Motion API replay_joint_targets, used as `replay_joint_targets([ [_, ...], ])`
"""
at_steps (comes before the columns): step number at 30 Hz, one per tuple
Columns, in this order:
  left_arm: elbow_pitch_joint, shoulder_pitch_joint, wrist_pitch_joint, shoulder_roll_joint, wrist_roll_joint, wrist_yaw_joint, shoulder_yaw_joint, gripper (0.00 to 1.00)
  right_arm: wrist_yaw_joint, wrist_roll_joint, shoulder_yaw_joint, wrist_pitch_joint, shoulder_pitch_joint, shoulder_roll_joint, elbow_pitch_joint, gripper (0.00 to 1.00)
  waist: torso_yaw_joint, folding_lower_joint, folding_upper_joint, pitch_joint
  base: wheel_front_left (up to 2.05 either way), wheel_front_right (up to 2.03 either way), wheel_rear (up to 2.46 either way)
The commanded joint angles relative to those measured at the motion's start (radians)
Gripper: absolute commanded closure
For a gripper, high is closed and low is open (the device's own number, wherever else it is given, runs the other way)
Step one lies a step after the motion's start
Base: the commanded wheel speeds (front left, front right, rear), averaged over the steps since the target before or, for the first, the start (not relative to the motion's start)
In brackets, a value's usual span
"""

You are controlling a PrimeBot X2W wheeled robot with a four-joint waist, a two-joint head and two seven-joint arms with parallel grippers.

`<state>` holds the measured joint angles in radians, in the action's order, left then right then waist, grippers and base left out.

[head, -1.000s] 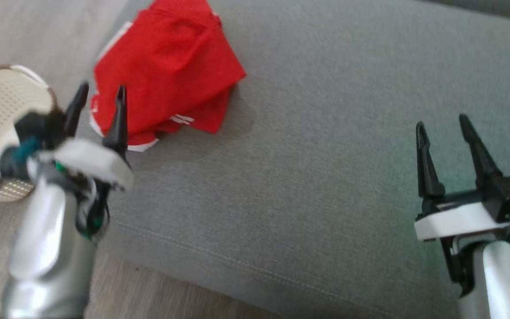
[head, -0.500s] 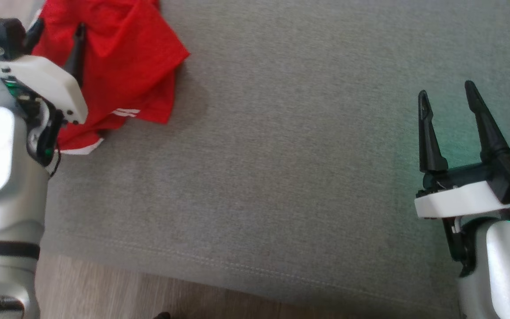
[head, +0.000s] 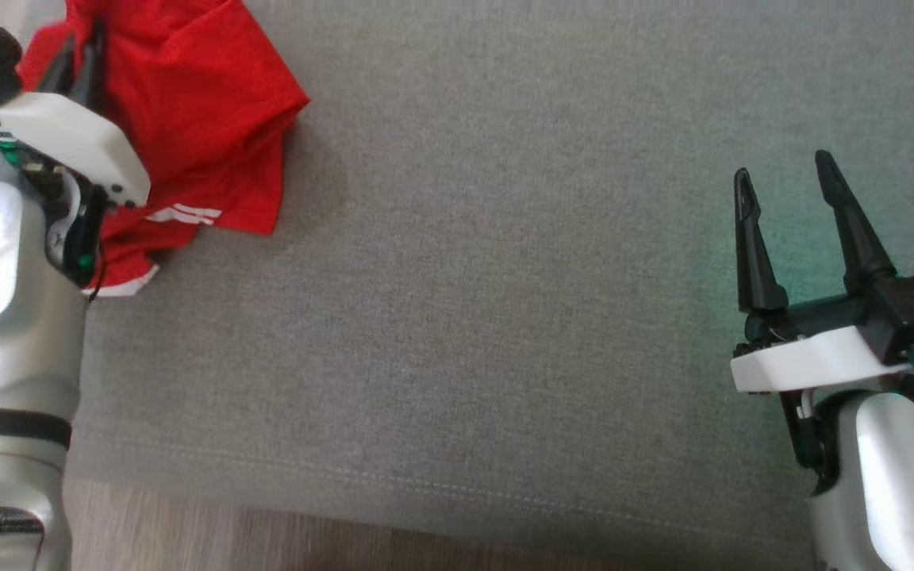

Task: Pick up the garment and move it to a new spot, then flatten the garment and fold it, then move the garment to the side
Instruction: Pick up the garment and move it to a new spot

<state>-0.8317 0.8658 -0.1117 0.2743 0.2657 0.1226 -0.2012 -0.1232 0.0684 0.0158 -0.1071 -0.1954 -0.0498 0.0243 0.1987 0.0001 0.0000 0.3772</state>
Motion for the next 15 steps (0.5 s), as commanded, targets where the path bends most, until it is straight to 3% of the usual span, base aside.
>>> replay_joint_targets([
  [1,0.041,0.040,-0.030,0.050,0.004,-0.009,0.037,1.00,-0.008,-0.010,0.025,-0.014,-0.016,-0.001,0.026,0.00,0.002,-0.0001,0.0000,-0.026,0.00,0.00,0.00],
  [6,0.146,0.023,-0.122,0.020,0.020,-0.029,0.052,1.00,-0.008,-0.041,0.034,-0.039,0.003,-0.001,-0.017,0.00,-0.003,-0.0001,0.0000,-0.119,0.00,0.00,0.00],
  [15,0.417,-0.029,-0.109,-0.035,0.031,-0.042,0.022,1.00,-0.008,-0.084,0.047,-0.068,0.026,-0.001,-0.066,0.00,-0.048,-0.0001,0.0000,-0.212,0.00,0.00,0.00],
])
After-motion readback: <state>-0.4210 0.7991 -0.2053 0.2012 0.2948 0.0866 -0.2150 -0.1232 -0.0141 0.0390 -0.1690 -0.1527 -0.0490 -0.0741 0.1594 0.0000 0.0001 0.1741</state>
